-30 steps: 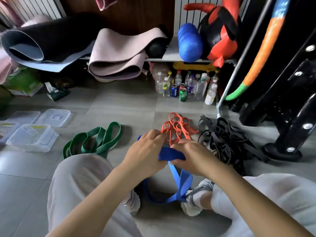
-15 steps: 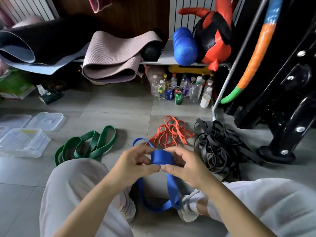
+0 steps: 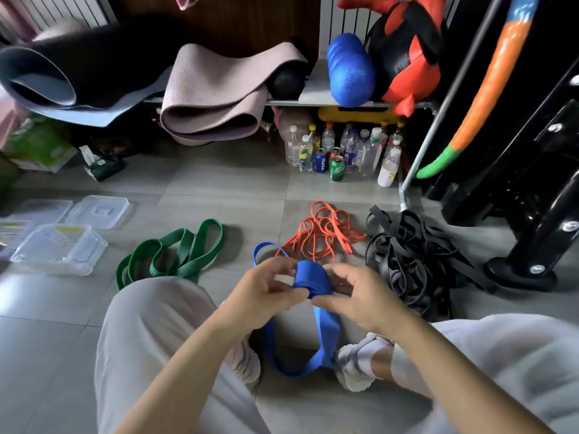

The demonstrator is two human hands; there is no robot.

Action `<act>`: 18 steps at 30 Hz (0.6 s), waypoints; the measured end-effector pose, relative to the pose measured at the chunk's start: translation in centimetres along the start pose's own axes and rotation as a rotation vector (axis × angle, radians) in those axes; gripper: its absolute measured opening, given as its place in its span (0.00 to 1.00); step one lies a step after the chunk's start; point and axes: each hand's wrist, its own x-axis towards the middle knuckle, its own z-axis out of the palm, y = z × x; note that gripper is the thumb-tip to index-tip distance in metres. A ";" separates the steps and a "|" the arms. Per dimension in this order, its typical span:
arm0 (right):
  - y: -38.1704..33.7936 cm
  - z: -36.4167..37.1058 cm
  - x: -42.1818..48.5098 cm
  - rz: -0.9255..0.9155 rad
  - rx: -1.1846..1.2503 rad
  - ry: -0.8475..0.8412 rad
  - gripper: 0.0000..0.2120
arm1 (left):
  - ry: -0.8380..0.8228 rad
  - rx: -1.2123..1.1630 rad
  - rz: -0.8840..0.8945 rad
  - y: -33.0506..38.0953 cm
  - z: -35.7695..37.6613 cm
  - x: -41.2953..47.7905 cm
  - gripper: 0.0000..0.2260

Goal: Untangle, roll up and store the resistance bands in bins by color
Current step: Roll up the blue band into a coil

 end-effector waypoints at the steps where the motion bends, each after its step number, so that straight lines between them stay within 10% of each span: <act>1: 0.0 -0.3 0.1 -0.019 -0.154 -0.031 0.15 | -0.006 0.231 0.068 0.4 -0.2 0.1 0.19; 7: -1.0 -0.7 0.9 -0.237 -0.589 -0.145 0.22 | -0.097 0.940 0.379 2.3 0.2 0.9 0.19; 18: -1.1 -0.3 0.0 -0.169 0.149 -0.026 0.19 | 0.035 -0.144 0.184 1.1 -0.9 -1.7 0.14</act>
